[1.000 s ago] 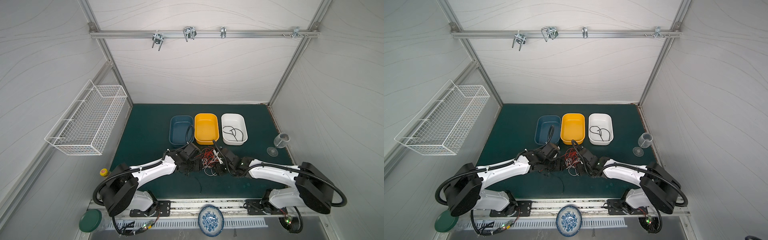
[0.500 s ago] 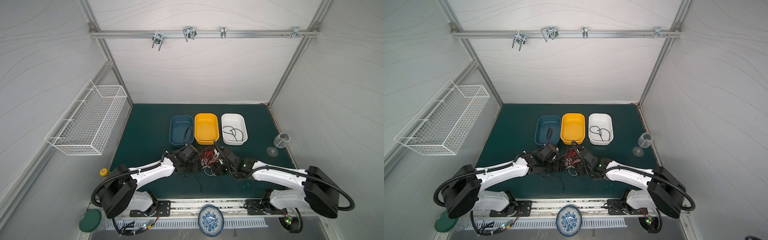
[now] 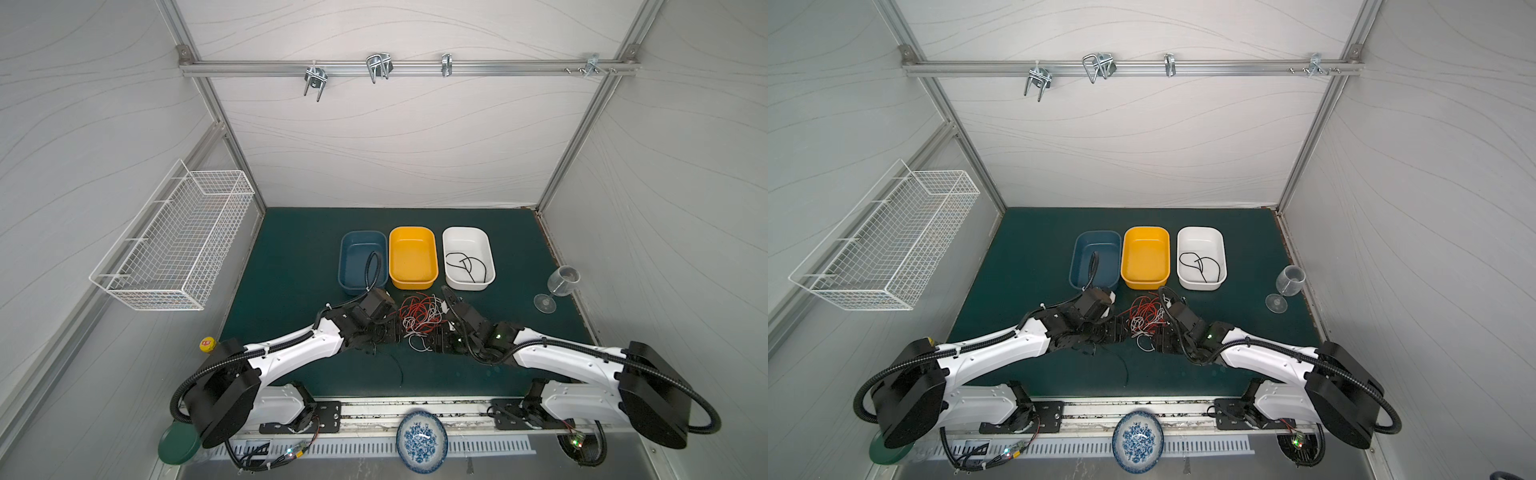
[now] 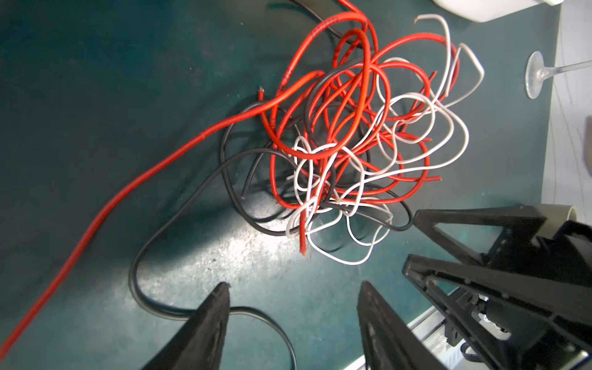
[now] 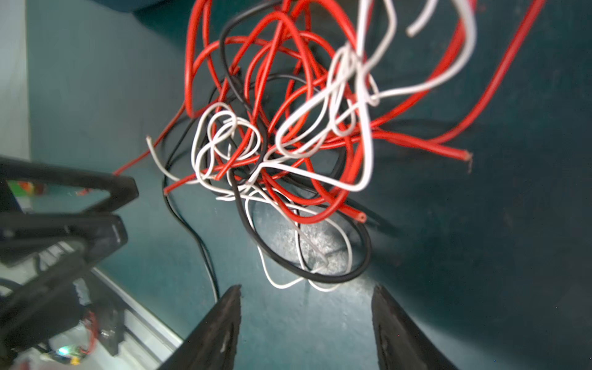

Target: Untangle the cables

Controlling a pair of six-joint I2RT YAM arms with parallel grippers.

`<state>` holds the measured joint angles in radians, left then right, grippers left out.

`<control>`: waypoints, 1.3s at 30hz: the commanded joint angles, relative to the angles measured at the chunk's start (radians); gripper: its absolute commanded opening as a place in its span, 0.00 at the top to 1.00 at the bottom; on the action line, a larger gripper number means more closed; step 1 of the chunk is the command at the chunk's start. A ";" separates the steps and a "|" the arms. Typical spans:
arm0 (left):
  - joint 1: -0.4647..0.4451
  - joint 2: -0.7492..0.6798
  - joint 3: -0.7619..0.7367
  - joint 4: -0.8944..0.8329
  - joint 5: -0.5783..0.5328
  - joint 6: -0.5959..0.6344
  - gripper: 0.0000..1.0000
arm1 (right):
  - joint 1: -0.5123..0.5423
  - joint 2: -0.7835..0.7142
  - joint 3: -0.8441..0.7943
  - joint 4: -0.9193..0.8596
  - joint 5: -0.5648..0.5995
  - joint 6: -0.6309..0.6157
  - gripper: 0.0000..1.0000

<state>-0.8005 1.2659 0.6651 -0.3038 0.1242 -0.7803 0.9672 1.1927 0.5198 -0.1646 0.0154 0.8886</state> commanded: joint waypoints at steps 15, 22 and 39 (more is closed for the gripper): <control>-0.011 -0.010 -0.045 0.081 0.017 -0.036 0.35 | -0.084 0.016 -0.069 0.239 -0.043 0.179 0.41; -0.017 -0.005 -0.052 0.097 0.017 -0.045 0.36 | -0.095 0.089 -0.065 0.301 -0.078 0.184 0.52; -0.025 -0.014 -0.070 0.111 0.011 -0.061 0.36 | -0.101 0.111 -0.042 0.302 -0.068 0.123 0.80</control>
<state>-0.8207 1.2629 0.5941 -0.2260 0.1429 -0.8268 0.8700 1.2900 0.4492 0.1223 -0.0540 1.0222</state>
